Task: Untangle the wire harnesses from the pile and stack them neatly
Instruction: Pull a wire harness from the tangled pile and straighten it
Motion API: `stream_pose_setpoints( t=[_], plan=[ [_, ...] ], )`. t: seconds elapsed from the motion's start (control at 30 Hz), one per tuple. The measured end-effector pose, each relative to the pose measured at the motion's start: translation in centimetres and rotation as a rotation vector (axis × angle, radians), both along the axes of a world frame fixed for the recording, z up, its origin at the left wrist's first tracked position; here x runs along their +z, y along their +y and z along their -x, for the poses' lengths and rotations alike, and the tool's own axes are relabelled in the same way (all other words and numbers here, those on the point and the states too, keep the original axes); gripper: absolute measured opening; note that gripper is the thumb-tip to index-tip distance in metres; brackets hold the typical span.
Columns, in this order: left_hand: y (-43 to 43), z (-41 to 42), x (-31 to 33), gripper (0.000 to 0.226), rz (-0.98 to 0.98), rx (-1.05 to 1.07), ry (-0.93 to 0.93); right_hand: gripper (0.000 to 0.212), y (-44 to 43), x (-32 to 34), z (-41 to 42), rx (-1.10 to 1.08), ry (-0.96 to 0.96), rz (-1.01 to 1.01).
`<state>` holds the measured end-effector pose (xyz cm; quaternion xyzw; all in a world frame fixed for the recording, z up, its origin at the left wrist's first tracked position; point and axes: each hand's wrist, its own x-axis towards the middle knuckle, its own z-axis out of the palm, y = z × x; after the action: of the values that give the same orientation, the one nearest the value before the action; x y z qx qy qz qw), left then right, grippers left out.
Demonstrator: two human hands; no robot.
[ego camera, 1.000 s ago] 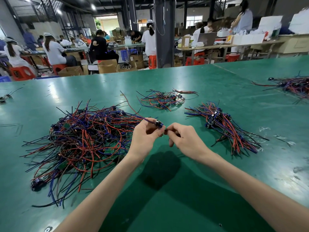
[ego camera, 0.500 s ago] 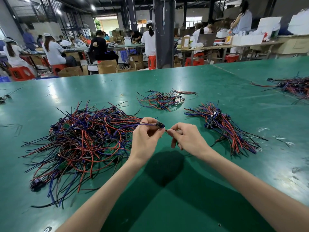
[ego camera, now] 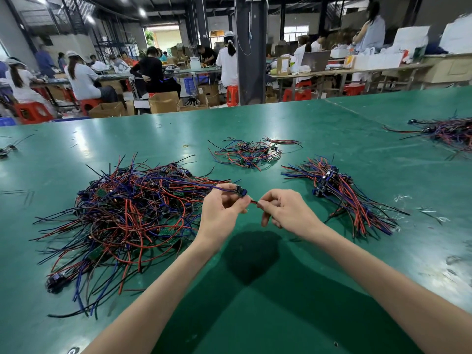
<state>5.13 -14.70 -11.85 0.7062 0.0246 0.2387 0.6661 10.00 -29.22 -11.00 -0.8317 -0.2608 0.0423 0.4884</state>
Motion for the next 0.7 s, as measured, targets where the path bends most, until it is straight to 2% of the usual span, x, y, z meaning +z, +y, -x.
stream_pose_setpoints(
  t=[0.43,0.7],
  plan=[
    [1.3,-0.6,0.2,0.023,0.054,0.085,0.044,0.018,0.2,0.0,0.1,0.076,0.106,-0.04],
    [0.4,-0.1,0.1,0.021,0.021,-0.025,0.045,0.02,-0.2,0.0,-0.6,0.014,0.095,-0.004]
  ],
)
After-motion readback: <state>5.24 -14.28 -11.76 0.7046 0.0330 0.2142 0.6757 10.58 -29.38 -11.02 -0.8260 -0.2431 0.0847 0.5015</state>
